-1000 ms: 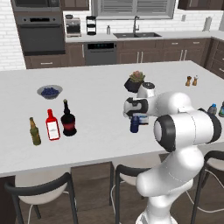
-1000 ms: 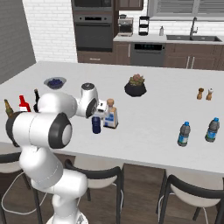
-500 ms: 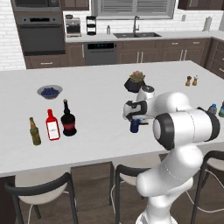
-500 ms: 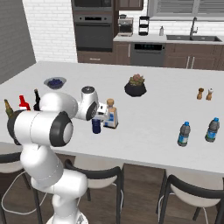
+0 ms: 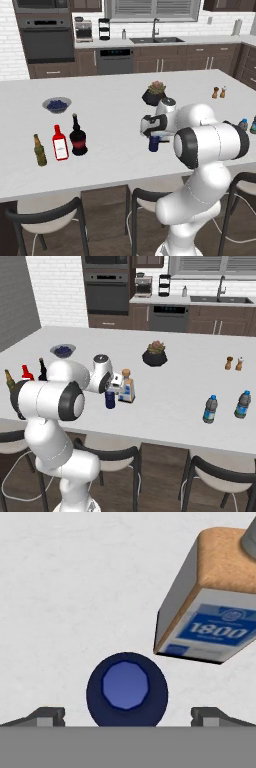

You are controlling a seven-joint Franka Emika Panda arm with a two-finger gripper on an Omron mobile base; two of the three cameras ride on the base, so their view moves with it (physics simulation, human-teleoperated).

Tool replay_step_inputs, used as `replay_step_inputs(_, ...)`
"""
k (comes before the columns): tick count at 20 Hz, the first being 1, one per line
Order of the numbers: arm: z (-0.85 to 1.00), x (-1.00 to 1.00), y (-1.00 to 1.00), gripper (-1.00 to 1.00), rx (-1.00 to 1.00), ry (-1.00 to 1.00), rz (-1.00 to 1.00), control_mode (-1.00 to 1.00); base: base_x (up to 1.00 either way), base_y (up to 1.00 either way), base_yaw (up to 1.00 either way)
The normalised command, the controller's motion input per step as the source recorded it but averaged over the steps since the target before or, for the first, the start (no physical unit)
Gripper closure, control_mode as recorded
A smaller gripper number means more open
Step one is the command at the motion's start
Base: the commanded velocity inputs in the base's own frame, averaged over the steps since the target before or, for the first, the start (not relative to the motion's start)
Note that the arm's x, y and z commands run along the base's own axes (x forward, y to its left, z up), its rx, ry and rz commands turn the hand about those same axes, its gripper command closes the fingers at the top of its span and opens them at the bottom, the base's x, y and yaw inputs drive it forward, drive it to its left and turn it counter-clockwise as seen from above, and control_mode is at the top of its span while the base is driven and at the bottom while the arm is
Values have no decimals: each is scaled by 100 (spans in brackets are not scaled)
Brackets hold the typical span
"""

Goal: Move the plastic bottles in the middle to the plastics group, and the glass bottles in the middle to the glass group.

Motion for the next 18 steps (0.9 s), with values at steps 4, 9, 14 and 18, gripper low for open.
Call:
replay_step_inputs(4,-4,1,0,-100,0,0,0,-100,0,0,0)
replay_step_inputs(9,-6,5,0,-100,0,-5,0,-100,0,0,0)
replay_step_inputs(14,-6,3,0,-100,0,-1,0,-100,0,0,0)
replay_step_inputs(18,0,0,0,-100,0,0,0,-100,0,0,0)
